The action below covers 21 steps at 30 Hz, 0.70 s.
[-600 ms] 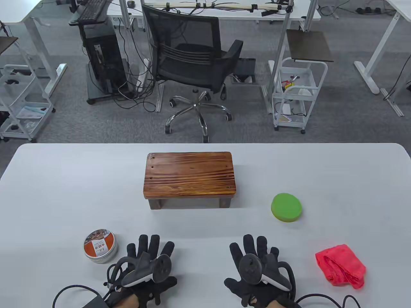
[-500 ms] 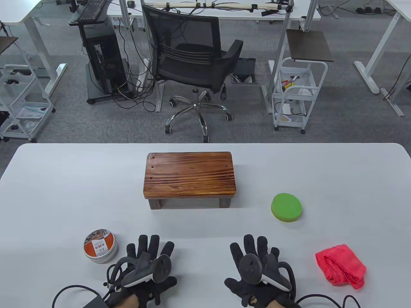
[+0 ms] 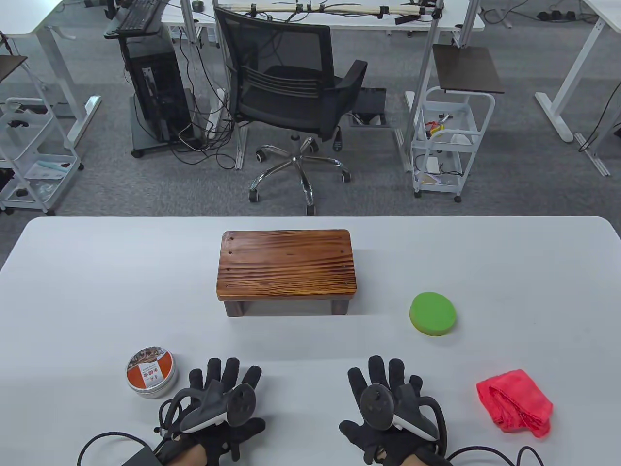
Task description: Dip and apply wood wax on stool
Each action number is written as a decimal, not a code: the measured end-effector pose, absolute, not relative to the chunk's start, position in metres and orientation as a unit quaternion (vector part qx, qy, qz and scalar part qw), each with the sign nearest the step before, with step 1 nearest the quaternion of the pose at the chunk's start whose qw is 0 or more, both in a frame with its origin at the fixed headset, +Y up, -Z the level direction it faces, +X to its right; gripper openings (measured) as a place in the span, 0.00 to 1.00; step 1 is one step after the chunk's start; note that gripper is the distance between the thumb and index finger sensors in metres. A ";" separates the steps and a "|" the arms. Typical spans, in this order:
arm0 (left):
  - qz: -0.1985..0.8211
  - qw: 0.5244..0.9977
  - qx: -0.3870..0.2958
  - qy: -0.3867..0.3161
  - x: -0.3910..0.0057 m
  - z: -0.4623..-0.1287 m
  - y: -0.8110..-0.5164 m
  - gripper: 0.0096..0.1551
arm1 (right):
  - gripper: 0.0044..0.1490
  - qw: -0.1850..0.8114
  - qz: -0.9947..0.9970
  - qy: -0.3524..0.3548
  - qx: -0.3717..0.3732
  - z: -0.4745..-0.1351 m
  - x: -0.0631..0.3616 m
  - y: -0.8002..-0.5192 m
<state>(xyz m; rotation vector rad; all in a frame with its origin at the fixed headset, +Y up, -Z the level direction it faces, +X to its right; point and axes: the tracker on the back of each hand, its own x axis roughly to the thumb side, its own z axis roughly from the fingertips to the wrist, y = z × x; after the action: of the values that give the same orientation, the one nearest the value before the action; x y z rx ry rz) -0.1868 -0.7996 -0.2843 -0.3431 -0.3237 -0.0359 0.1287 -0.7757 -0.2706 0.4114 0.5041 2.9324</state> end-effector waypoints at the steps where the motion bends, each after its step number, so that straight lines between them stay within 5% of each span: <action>1: -0.007 0.973 -0.159 -0.165 -0.187 -0.285 -0.797 0.67 | 0.64 0.068 0.974 0.168 0.137 -0.271 0.129 -0.776; 9: 0.177 0.963 -0.134 -0.152 -0.183 -0.319 -0.767 0.65 | 0.64 0.068 0.971 0.171 0.150 -0.269 0.126 -0.775; 15: 0.527 0.830 -0.184 -0.015 -0.191 -0.376 -0.769 0.67 | 0.63 0.074 0.969 0.174 0.158 -0.269 0.125 -0.776; 21: 0.663 0.710 -0.225 0.074 -0.195 -0.403 -0.800 0.72 | 0.64 0.082 0.967 0.178 0.163 -0.269 0.125 -0.776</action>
<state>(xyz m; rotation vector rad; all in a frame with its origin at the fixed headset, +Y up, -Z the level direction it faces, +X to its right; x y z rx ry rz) -0.1953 -0.7996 -0.4025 -0.4995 0.1653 1.4721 0.1254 -0.7763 -0.2690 0.4858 0.5327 2.8891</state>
